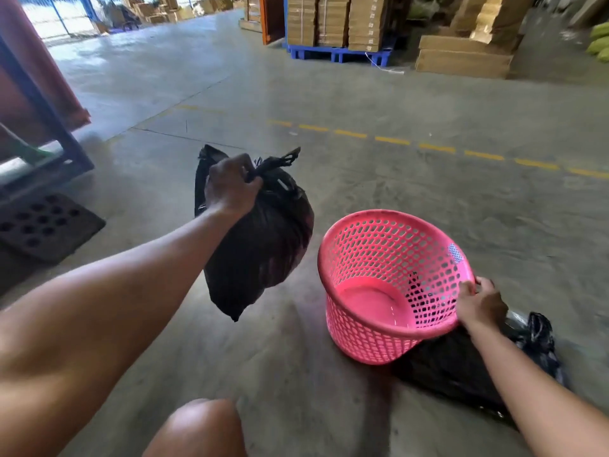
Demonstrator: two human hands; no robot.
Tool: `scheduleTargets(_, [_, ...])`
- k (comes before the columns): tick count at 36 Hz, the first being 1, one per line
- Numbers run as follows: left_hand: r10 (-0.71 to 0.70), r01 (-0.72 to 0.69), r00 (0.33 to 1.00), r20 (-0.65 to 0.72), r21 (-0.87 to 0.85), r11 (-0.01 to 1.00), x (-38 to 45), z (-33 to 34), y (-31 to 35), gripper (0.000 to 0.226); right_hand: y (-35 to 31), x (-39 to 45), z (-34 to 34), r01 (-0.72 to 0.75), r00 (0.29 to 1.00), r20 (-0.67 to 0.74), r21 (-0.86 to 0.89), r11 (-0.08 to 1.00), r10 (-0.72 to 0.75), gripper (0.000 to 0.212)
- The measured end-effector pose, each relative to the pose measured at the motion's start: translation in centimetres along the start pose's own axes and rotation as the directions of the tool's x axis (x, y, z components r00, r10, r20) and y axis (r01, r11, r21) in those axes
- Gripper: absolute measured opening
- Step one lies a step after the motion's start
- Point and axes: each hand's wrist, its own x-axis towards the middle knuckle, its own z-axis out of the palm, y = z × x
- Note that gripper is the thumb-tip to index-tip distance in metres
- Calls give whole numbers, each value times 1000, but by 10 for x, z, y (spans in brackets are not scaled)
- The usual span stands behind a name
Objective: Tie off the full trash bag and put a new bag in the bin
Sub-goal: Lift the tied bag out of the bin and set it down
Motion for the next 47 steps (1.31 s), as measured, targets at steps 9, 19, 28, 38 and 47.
scheduleTargets(9, [-127, 123, 992, 16, 151, 981, -46, 64, -85, 13, 9, 9, 8, 30, 999, -41, -6, 1000, -30, 35])
scheduleTargets(19, [-417, 391, 887, 197, 158, 907, -82, 93, -115, 47, 7, 7, 10, 34, 998, -56, 10, 999, -33, 34])
scheduleTargets(28, [-51, 59, 982, 181, -40, 997, -91, 80, -17, 30, 2, 2, 6, 18, 999, -29, 14, 1000, -18, 31])
scheduleTargets(38, [-182, 192, 856, 484, 28, 981, -145, 142, 19, 70, 22, 50, -48, 73, 950, 308, -95, 993, -40, 52])
scheduleTargets(47, [-215, 250, 912, 350, -59, 966, -163, 159, 16, 58, 162, 85, -62, -460, 834, 342, -1, 888, 433, 24])
